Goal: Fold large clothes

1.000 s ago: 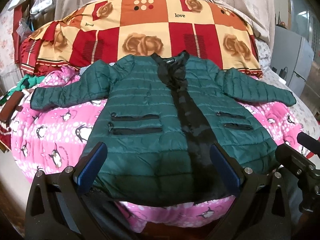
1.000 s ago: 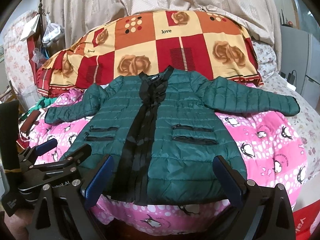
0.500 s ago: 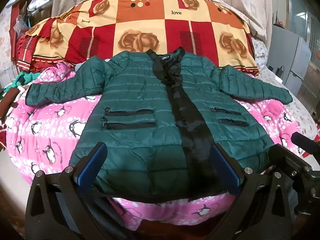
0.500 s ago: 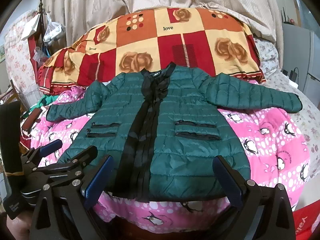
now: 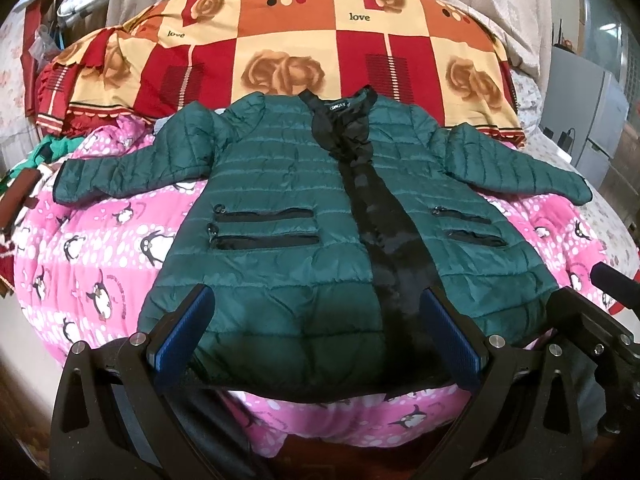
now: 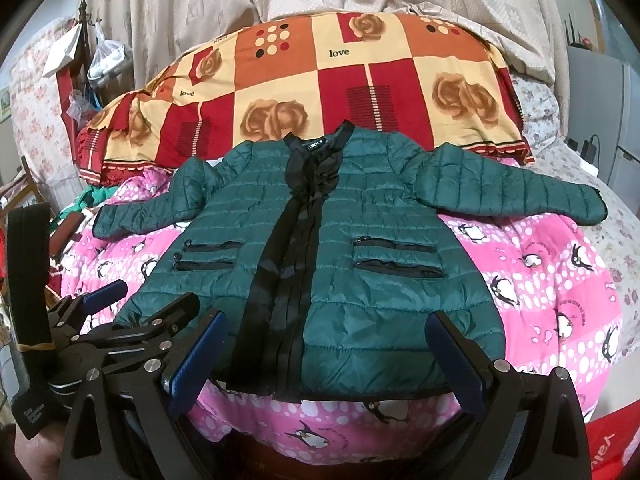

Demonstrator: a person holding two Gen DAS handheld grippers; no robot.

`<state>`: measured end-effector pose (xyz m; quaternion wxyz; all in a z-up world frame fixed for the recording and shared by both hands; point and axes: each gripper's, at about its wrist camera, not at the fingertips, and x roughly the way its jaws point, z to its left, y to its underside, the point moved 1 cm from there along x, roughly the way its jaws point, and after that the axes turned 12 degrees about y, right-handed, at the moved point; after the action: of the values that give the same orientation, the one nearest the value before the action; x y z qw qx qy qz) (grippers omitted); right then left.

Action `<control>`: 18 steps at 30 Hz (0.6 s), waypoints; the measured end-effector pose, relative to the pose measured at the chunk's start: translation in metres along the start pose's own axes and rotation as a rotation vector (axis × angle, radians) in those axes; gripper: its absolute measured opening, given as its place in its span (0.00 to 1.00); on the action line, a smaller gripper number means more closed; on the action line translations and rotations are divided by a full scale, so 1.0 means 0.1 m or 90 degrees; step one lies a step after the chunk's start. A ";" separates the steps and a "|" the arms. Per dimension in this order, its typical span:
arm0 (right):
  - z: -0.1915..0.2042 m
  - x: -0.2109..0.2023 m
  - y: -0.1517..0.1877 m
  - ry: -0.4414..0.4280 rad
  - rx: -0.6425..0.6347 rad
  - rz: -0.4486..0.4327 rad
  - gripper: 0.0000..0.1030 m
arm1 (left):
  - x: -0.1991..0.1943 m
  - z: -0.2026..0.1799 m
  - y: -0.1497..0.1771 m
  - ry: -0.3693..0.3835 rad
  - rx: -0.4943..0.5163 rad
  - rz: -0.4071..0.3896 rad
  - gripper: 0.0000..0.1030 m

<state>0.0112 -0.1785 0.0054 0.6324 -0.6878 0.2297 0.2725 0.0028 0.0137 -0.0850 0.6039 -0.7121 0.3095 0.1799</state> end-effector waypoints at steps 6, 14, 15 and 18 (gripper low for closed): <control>0.01 0.01 0.01 0.001 -0.002 -0.001 0.96 | 0.01 0.02 0.00 -0.001 -0.004 0.002 1.00; 0.01 0.05 0.00 0.004 -0.009 0.000 0.96 | 0.01 0.05 -0.04 -0.004 -0.003 0.000 1.00; 0.01 0.06 -0.01 0.004 -0.012 0.000 0.96 | 0.01 0.06 -0.05 -0.005 -0.004 0.000 1.00; -0.01 0.09 -0.08 0.006 -0.017 0.001 0.95 | 0.02 0.12 -0.13 -0.013 -0.008 -0.008 1.00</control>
<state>0.0235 -0.1789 0.0050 0.6220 -0.6971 0.2297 0.2728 0.0145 0.0255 -0.0790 0.6038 -0.7158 0.2980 0.1852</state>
